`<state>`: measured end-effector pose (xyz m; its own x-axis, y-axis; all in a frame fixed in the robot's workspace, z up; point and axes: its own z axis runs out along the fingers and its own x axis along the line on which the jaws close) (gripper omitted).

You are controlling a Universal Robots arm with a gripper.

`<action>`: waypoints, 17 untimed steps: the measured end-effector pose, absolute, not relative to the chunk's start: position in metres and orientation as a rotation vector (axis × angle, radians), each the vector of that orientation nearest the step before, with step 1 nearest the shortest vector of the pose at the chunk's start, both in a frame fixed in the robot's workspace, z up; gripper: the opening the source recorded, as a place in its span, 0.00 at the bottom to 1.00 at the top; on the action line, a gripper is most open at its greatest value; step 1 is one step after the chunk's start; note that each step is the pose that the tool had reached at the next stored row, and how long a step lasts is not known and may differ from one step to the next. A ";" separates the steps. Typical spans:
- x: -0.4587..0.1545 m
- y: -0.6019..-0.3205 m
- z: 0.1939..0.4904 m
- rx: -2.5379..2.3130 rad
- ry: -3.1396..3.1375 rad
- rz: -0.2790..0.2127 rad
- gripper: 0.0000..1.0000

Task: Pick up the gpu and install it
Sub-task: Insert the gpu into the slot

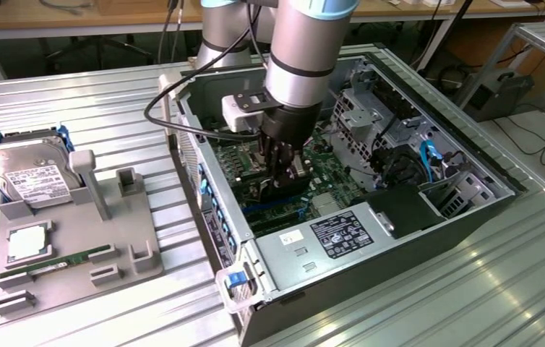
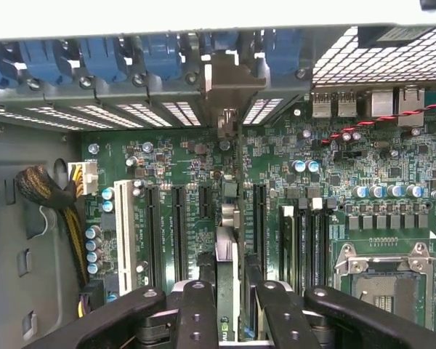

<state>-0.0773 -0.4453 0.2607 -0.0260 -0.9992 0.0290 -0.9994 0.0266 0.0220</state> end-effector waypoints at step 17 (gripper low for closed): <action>-0.077 -0.443 0.259 2.167 -2.225 0.006 0.26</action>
<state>-0.0773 -0.4430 0.2589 -0.0260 -0.9993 0.0279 -0.9994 0.0267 0.0218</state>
